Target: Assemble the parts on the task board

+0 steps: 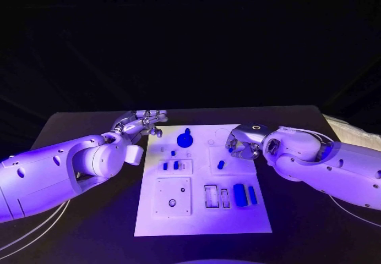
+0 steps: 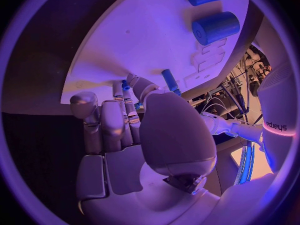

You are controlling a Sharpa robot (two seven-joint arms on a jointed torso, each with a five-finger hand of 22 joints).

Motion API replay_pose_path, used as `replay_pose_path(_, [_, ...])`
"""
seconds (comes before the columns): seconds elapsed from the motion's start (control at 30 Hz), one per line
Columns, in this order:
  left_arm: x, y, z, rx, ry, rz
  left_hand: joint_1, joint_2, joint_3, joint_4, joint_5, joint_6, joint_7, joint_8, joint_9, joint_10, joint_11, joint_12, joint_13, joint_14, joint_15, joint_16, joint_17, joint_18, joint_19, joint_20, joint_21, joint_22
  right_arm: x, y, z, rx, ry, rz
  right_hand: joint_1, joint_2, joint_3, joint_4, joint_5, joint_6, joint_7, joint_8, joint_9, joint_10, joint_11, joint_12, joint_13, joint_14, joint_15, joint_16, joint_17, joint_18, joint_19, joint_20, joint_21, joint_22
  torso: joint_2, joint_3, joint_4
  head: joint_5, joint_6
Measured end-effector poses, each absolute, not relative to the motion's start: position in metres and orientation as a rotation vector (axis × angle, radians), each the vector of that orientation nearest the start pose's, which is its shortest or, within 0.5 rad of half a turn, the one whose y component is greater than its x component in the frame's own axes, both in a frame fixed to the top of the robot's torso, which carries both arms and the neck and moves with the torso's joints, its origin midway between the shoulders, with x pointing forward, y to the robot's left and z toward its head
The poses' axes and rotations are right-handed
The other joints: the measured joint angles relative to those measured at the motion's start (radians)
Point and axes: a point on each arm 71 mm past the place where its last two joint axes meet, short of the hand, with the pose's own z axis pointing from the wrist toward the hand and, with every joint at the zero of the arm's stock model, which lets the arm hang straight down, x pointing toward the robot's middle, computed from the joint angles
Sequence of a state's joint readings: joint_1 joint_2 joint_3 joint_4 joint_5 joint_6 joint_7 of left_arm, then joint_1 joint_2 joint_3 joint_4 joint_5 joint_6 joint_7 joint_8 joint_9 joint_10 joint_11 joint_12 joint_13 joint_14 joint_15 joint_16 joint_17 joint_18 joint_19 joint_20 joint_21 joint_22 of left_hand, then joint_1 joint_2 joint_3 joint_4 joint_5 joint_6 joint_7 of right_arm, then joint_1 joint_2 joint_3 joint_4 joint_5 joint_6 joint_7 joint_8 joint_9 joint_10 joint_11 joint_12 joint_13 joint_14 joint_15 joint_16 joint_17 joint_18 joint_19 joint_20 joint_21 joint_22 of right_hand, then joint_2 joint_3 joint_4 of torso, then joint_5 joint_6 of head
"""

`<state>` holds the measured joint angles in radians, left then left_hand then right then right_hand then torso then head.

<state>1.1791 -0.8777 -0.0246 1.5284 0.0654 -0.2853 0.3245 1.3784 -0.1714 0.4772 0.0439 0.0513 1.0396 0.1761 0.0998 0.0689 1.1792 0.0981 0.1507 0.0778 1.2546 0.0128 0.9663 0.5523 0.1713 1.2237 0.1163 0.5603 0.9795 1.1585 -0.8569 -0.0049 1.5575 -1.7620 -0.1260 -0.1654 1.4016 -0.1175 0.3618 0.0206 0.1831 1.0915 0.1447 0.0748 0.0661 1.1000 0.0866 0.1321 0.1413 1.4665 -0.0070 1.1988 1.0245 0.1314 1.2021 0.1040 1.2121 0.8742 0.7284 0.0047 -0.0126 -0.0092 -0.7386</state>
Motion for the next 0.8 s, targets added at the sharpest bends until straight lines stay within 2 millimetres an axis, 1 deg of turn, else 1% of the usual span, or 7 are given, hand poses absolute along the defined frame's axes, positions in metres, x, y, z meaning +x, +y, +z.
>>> replay_pose_path(0.2, [0.4871,0.2259,-0.1888,-1.264,1.45,-1.525,0.004,0.004,0.0,0.0,0.0,0.0,0.0,0.0,0.0,0.0,0.0,0.0,0.0,0.0,0.0,0.0,-0.003,0.0,0.0,0.0,0.0,-0.001,0.4744,-0.1924,-0.1974,-0.46,1.733,0.441,-0.004,0.004,0.023,-0.007,-0.001,0.014,0.001,0.0,0.003,0.021,-0.001,-0.004,-0.014,0.0,0.0,0.0,0.0,0.0,0.0,0.0,0.0,0.0,0.0,0.0,0.0,0.0,-0.002])
replay_pose_path(0.4, [0.4872,0.2262,-0.1891,-1.27,1.448,-1.524,0.004,0.004,-0.004,-0.004,0.0,0.0,0.0,0.0,0.0,0.0,0.0,0.004,0.0,-0.002,-0.002,0.0,-0.005,0.0,0.0,0.0,-0.005,-0.004,0.4755,-0.1909,-0.1972,-0.463,1.739,0.437,0.024,0.032,0.064,-0.029,-0.042,0.055,-0.008,0.01,0.01,0.068,-0.012,0.005,-0.03,0.0,0.0,0.006,0.012,0.0,0.01,-0.01,0.0,0.014,-0.001,0.0001,-0.0004,0.0,-0.003])
replay_pose_path(0.53, [0.4873,0.2264,-0.1892,-1.272,1.448,-1.524,0.01,0.01,-0.004,-0.004,0.0,0.0,0.0,0.0,0.0,0.0,0.0,0.004,0.0,-0.004,-0.004,0.0,-0.006,0.0,0.0,0.0,-0.005,-0.005,0.4764,-0.1896,-0.1968,-0.466,1.745,0.43,0.032,0.04,0.094,-0.045,-0.077,0.074,-0.016,0.018,0.011,0.096,-0.019,0.009,-0.034,-0.002,-0.003,0.014,0.021,0.0,0.02,-0.013,0.009,0.028,-0.001,0.0002,-0.0004,-0.001,-0.003])
replay_pose_path(0.6, [0.4873,0.2263,-0.1893,-1.273,1.448,-1.524,0.01,0.01,-0.007,-0.007,0.0,0.0,0.0,0.0,0.0,0.0,0.0,0.004,0.0,-0.004,-0.004,0.0,-0.007,0.0,0.0,0.0,-0.005,-0.006,0.4767,-0.1887,-0.1967,-0.466,1.747,0.427,0.033,0.044,0.106,-0.047,-0.091,0.079,-0.015,0.019,0.012,0.101,-0.021,0.009,-0.039,0.0,-0.008,0.014,0.023,0.0,0.022,-0.014,0.015,0.033,-0.001,0.0001,-0.0004,-0.003,-0.003])
replay_pose_path(0.63, [0.4873,0.2263,-0.1893,-1.273,1.448,-1.524,0.01,0.01,-0.007,-0.007,0.0,0.0,0.0,0.0,0.0,0.0,0.0,0.004,0.0,-0.004,-0.004,0.0,-0.008,0.0,0.0,0.0,-0.006,-0.007,0.4769,-0.1885,-0.1966,-0.466,1.747,0.425,0.031,0.046,0.11,-0.047,-0.093,0.079,-0.015,0.02,0.014,0.101,-0.021,0.009,-0.039,0.0,-0.008,0.014,0.023,0.0,0.022,-0.014,0.015,0.035,-0.001,0.0002,-0.0003,-0.004,-0.004])
replay_pose_path(0.7, [0.4874,0.2264,-0.1894,-1.274,1.448,-1.524,0.022,0.022,-0.01,-0.015,0.0,0.0,0.0,0.0,0.0,0.0,0.0,0.011,0.0,-0.004,-0.004,0.0,-0.01,0.0,0.0,0.0,-0.011,-0.009,0.4771,-0.1882,-0.1966,-0.466,1.747,0.42,0.028,0.05,0.112,-0.045,-0.098,0.08,-0.016,0.02,0.016,0.109,-0.023,0.009,-0.041,0.0,-0.008,0.014,0.022,0.0,0.022,-0.014,0.015,0.037,-0.001,0.0001,-0.0001,-0.005,-0.004])
replay_pose_path(0.8, [0.4875,0.2265,-0.1896,-1.275,1.449,-1.523,0.021,0.021,-0.01,-0.015,0.0,0.0,0.0,0.0,0.0,0.0,0.0,0.012,0.0,-0.004,-0.004,-0.004,-0.012,0.0,0.004,-0.004,-0.011,-0.009,0.4772,-0.188,-0.1966,-0.464,1.747,0.416,0.022,0.055,0.113,-0.044,-0.104,0.084,-0.02,0.02,0.016,0.113,-0.027,0.007,-0.045,0.0,-0.008,0.014,0.017,0.0,0.022,-0.014,0.015,0.038,-0.001,0.0,0.0002,-0.005,-0.004])
